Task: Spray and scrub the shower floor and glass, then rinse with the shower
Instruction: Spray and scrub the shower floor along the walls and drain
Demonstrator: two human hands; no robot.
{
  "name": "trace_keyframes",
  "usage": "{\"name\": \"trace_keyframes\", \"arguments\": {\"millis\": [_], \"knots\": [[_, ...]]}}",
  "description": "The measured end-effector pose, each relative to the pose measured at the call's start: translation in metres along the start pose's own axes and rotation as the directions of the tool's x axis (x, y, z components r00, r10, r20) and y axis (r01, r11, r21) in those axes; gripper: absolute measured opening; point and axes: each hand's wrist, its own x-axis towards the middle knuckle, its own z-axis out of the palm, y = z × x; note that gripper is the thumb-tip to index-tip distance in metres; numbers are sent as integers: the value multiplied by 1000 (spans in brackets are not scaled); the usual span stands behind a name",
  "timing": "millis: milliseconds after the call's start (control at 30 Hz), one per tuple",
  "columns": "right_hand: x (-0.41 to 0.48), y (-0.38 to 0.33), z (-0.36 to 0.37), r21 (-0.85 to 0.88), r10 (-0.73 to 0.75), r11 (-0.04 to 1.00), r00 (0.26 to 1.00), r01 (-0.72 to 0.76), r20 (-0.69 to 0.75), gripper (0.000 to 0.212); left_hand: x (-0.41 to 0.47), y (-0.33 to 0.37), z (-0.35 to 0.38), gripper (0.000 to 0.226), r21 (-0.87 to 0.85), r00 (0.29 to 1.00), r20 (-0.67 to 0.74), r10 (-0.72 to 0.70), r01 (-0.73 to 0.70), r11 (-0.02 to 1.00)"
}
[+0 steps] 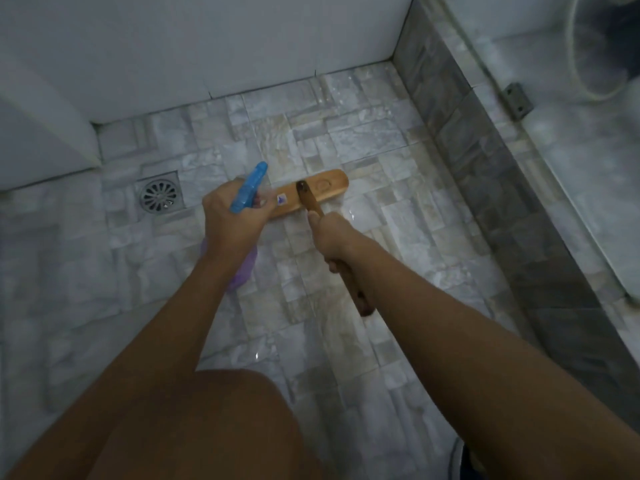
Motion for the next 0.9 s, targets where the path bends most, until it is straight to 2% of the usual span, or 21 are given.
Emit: {"name": "trace_keyframes", "arguments": {"millis": [133,233,333,433,533,667,833,900], "knots": [[5,13,-19,117,76,991,996,-70,-46,52,-2,2,8,31,82,996,83,10,-17,996],[-5,58,-48,152,147,980,982,-128,-123,60,-2,12,19,32,136,984,178,14,-39,990],[-27,104,-81,202,236,959,955,-199,-178,61,-1,27,38,30,104,965,261,-14,-14,994],[-53,141,-102,219,319,935,930,-278,-181,57,0,50,70,35,137,931,363,-16,-36,990],[-69,164,-106,223,369,918,913,-328,-176,59,0,73,103,37,160,894,442,-78,7,987],[-75,168,-102,233,399,904,904,-360,-154,62,-1,95,132,35,126,877,466,-120,69,990],[-74,154,-102,297,428,878,893,-374,-139,59,3,97,142,38,118,870,492,-23,-41,992],[-75,150,-102,301,431,876,892,-376,-139,58,4,98,141,37,116,870,490,-48,-10,993]]}}
